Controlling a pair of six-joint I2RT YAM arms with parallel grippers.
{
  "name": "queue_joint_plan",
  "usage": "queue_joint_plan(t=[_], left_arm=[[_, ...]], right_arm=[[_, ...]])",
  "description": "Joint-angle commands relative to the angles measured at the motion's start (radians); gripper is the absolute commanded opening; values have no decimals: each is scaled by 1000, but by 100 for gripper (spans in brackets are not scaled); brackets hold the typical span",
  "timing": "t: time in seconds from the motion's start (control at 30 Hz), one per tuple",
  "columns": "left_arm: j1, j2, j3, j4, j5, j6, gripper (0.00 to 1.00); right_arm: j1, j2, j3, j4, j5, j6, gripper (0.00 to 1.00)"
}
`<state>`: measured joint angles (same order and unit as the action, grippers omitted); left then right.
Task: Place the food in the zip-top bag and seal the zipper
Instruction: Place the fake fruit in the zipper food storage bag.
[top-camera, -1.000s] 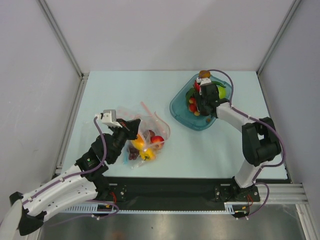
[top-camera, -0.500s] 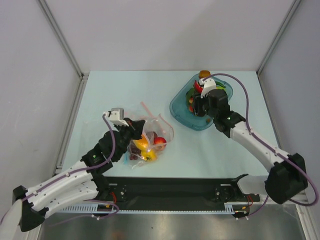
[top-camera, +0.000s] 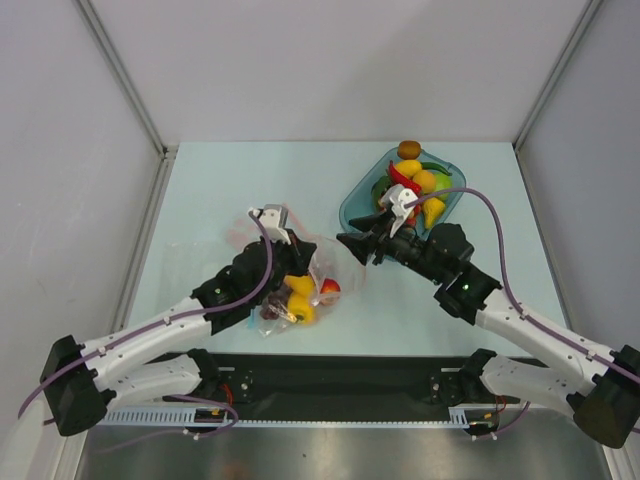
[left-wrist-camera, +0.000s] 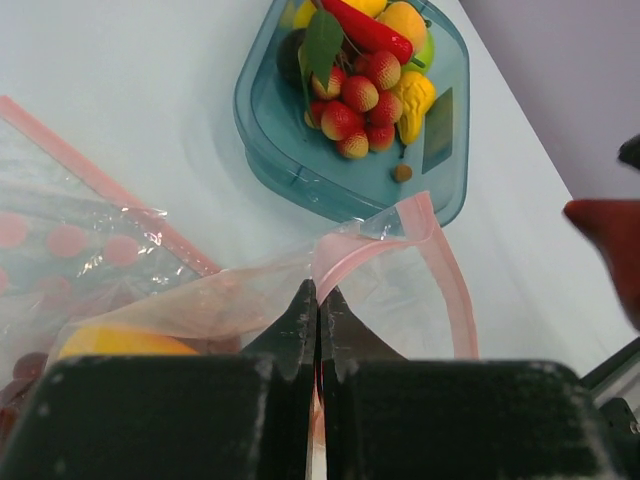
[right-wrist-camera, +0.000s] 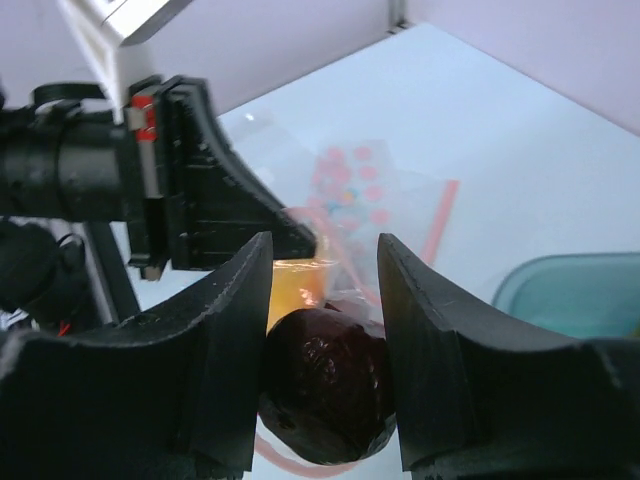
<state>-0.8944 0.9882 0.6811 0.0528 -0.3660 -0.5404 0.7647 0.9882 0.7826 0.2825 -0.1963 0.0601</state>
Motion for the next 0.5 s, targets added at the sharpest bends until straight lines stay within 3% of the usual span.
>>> queue_joint_plan(t=[0.0,0.13,0.37,0.4,0.47], left_arm=[[2,-26,46,5,53,5,0],[2,-77,48,-21,61,-6,0],[2,-167,26,-19,122,-50,0],[2,-174,25,-18,125,-52,0],[2,-178,23,-18,131,-53,1]], right_arm=[[25,1,-40,204,-129,17,24],[56,16,-94,367,-205,50,24],[139,122,-109,469,-201,26,22],[145,136,-106,472,-195,24,28],[168,168,-100,477,-160,14,51]])
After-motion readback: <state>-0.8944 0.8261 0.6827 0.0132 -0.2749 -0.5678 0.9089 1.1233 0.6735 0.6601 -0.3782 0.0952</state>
